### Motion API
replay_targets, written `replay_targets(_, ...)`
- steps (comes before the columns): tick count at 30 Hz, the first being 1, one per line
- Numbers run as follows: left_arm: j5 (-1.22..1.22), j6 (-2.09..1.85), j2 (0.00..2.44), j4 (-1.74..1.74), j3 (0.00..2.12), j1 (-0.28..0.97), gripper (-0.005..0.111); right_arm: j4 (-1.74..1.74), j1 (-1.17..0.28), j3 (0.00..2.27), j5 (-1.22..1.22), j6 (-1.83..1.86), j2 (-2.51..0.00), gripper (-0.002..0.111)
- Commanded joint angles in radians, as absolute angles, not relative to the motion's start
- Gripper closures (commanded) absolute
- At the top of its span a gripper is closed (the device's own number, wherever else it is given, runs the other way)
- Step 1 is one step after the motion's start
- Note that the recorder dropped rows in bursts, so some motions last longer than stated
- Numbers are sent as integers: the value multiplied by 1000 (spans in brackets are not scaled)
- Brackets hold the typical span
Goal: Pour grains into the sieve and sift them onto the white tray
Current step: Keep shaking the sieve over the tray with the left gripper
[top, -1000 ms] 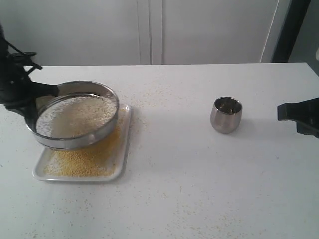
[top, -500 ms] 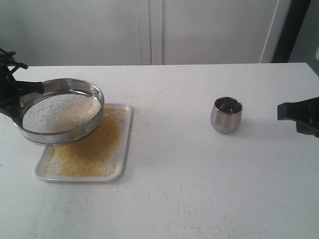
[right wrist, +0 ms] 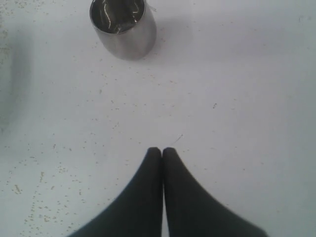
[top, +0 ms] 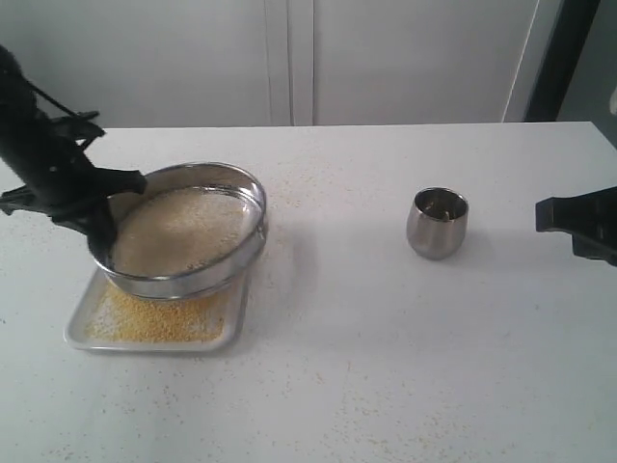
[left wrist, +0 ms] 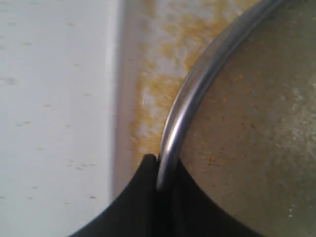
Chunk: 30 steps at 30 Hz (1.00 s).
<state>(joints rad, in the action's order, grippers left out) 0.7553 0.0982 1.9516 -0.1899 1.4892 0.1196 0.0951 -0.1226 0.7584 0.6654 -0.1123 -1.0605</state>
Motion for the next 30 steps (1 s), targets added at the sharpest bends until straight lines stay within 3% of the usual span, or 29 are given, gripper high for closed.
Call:
replay_targets(1,775,260,1877,-55,1489,6,107,89,-119,754,650,-115,-1058,108)
replay_targets(5,765,125,1894,-253,1487,51,107,89,-119,754,648,-115,-1058,108)
replay_targets(8,777,138,1881,-36,1491,156,107,89,-119,754,648,-115,-1058,108)
replay_targets(11,779,391,1851,88,1491,73,107,89,-119,754,648,-115,-1058,108)
replay_targets(15,765,66,1904,-302,1457,127,107,89,-119,754,648,-115,-1058,108)
replay_targets(17,770,42,1903,-205,1455,168,107,89,-119,754,648,-115,-1058,108)
replay_targets(19,770,258,1872,9,1455,119,107,89,-119,754,648,-115,-1058,108)
replay_targets(21,767,315,1871,-42,1453,60,107,89,-119,754,646,-115,-1058,108)
replay_targets(25,728,64,1916,-289,1417,119,107,89,-119,754,646,-115,-1058,108)
replay_targets(30,734,127,1891,-131,1438,105,107,89,-119,754,646,-115,-1058,108)
